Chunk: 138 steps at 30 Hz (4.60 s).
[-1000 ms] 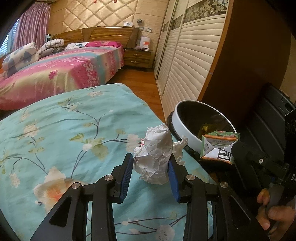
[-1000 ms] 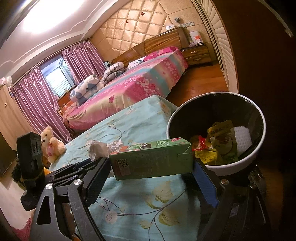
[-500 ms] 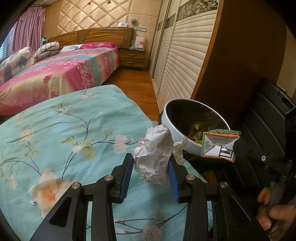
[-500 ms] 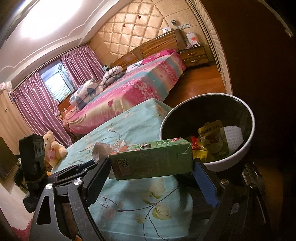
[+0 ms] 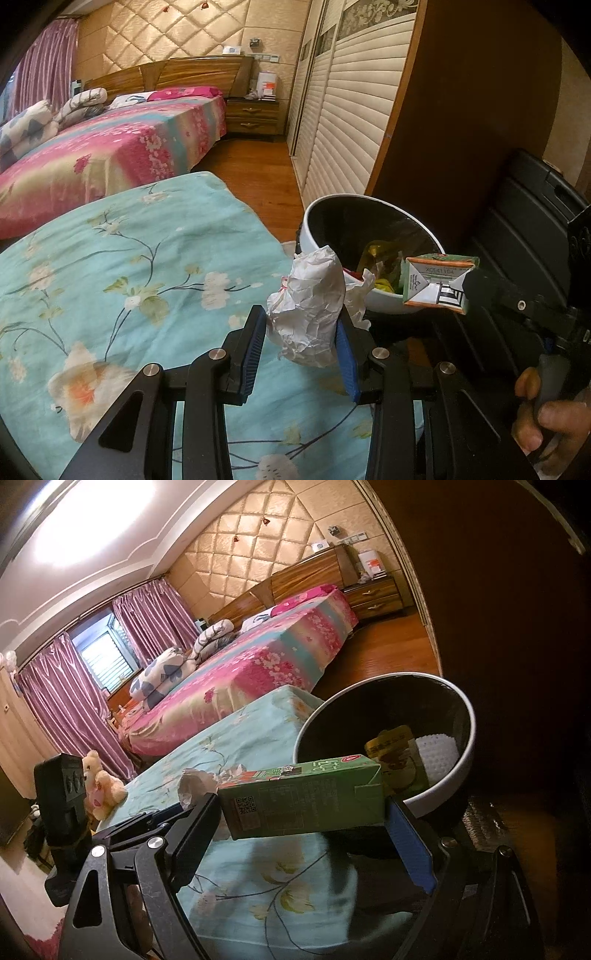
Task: Collect trash
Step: 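Carry the tissue and green juice box with both tools over the bin, then open both tools to drop the tissue and green juice box into the bin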
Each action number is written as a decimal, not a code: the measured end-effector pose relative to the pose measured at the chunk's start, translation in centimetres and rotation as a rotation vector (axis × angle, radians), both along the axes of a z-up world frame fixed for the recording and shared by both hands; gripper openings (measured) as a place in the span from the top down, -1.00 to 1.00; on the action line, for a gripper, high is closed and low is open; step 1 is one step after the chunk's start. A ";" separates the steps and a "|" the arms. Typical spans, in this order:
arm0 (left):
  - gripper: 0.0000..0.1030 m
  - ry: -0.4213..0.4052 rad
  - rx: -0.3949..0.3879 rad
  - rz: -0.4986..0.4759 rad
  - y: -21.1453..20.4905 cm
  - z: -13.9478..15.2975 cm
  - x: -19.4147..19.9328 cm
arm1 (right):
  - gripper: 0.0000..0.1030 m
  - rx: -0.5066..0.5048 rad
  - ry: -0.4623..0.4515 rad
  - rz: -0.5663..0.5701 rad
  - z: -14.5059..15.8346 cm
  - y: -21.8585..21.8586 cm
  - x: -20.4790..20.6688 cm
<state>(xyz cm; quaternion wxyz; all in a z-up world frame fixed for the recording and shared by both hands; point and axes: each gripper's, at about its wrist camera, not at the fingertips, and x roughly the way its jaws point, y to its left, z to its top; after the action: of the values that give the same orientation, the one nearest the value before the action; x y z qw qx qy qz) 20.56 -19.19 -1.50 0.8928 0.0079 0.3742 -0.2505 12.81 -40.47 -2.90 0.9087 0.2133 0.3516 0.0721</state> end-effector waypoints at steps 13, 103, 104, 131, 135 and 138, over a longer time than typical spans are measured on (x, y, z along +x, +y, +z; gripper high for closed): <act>0.31 -0.008 -0.012 -0.032 -1.6 0.3 0.4 | -0.74 -0.025 0.010 -0.035 0.0 -1.3 -0.2; 0.30 -0.038 0.063 -0.101 -9.2 0.5 6.1 | -0.74 -0.107 0.055 -0.084 0.2 -4.6 4.1; 0.30 -0.038 0.063 -0.101 -9.2 0.5 6.1 | -0.74 -0.108 0.056 -0.083 0.2 -4.5 4.1; 0.23 -0.017 0.070 -0.107 -9.3 0.3 7.3 | -0.74 -0.111 0.085 -0.080 -0.3 -4.5 4.8; 0.14 -0.022 0.066 -0.107 -9.2 0.4 7.2 | -0.75 -0.100 0.086 -0.076 -0.5 -4.6 5.0; 0.03 -0.025 0.067 -0.104 -9.1 0.5 7.1 | -0.76 -0.088 0.087 -0.077 -0.5 -4.7 5.0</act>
<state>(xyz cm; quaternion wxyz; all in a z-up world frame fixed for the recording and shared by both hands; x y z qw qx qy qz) 27.67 -28.26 -1.03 0.8825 0.0601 0.3704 -0.2836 17.82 -45.14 -3.36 0.9031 0.1893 0.3852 0.0123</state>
